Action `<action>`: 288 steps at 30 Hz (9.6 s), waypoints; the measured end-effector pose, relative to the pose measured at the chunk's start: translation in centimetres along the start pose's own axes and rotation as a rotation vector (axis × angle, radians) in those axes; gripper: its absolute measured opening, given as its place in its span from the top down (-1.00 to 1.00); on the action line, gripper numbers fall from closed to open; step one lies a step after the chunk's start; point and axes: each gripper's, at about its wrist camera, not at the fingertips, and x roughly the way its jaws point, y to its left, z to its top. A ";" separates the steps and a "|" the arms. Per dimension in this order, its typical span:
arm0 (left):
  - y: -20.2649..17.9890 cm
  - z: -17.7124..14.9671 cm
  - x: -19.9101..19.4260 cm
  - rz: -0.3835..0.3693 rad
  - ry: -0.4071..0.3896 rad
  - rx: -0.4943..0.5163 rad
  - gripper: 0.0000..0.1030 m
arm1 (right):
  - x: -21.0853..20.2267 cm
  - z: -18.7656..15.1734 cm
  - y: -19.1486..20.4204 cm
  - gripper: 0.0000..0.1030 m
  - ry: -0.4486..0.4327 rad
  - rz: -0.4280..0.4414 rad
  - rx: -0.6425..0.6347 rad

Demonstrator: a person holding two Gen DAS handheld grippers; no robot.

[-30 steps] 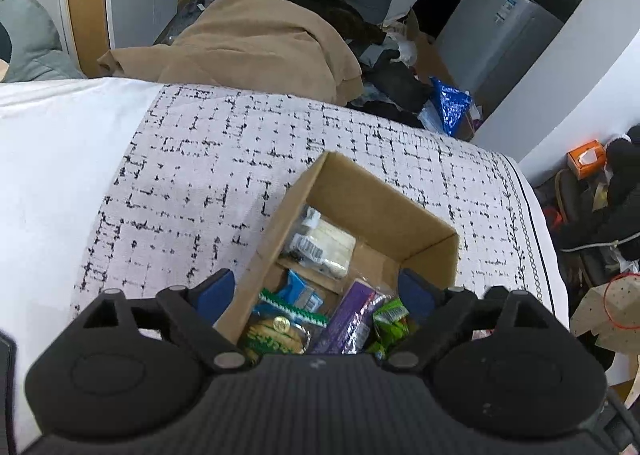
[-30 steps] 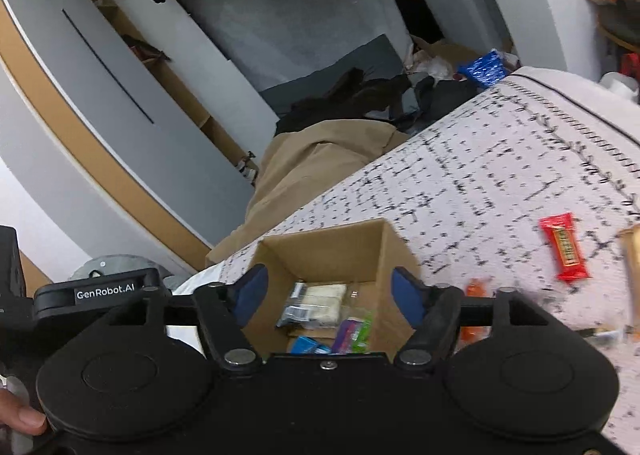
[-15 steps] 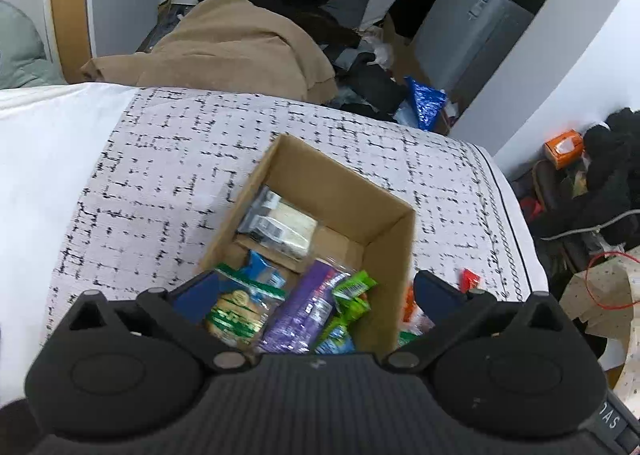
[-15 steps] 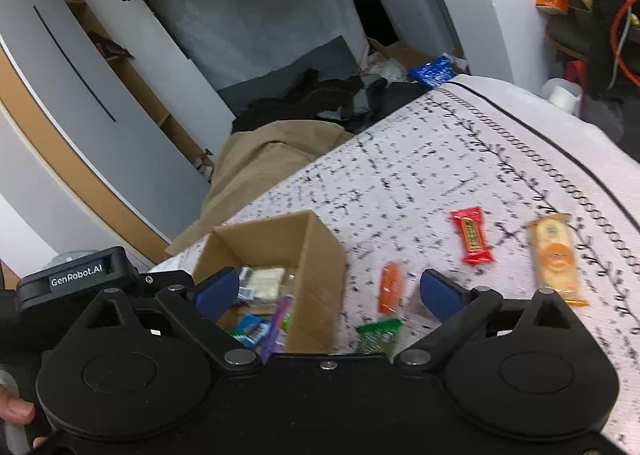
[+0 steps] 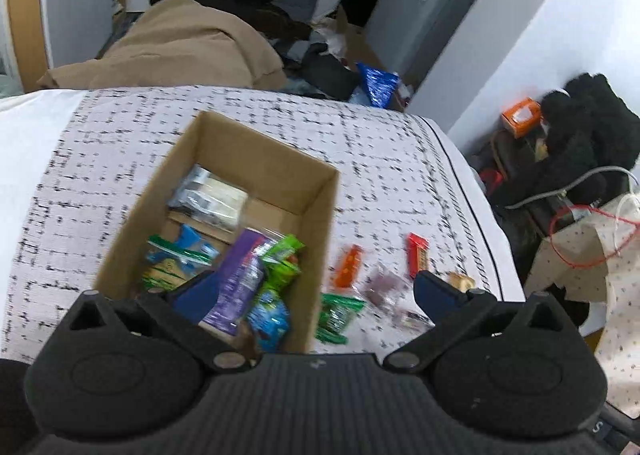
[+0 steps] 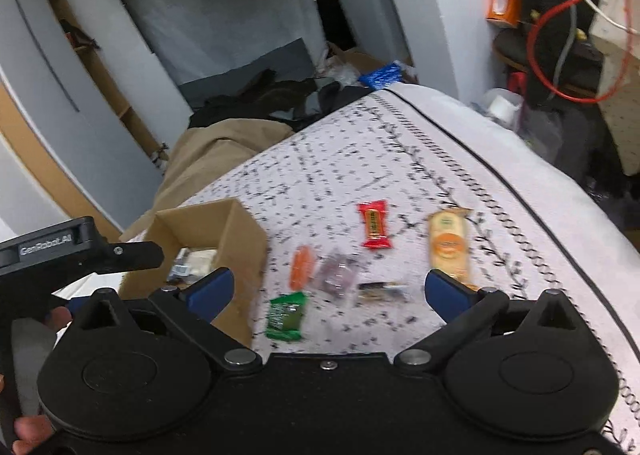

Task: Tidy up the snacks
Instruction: 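Withdraw both tools from the box toward the remaining snacks, then grasp the green printed pack with the left tool while the right tool grasps the cream cake, then carry the green pack and cream cake into the box and open both tools, then withdraw both tools from the box back over the remaining snacks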

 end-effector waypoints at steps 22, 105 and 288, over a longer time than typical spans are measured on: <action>-5.9 -3.6 1.8 0.024 0.057 0.171 -0.96 | -0.9 -0.3 -5.9 -0.69 -0.002 -0.100 0.137; -6.2 -6.8 10.9 0.182 0.009 0.144 0.51 | 10.3 -0.5 -8.6 0.42 0.154 -0.116 0.133; -7.6 -7.9 7.0 0.115 0.066 0.041 -0.65 | -0.3 3.9 -7.4 -0.99 -0.018 0.129 0.040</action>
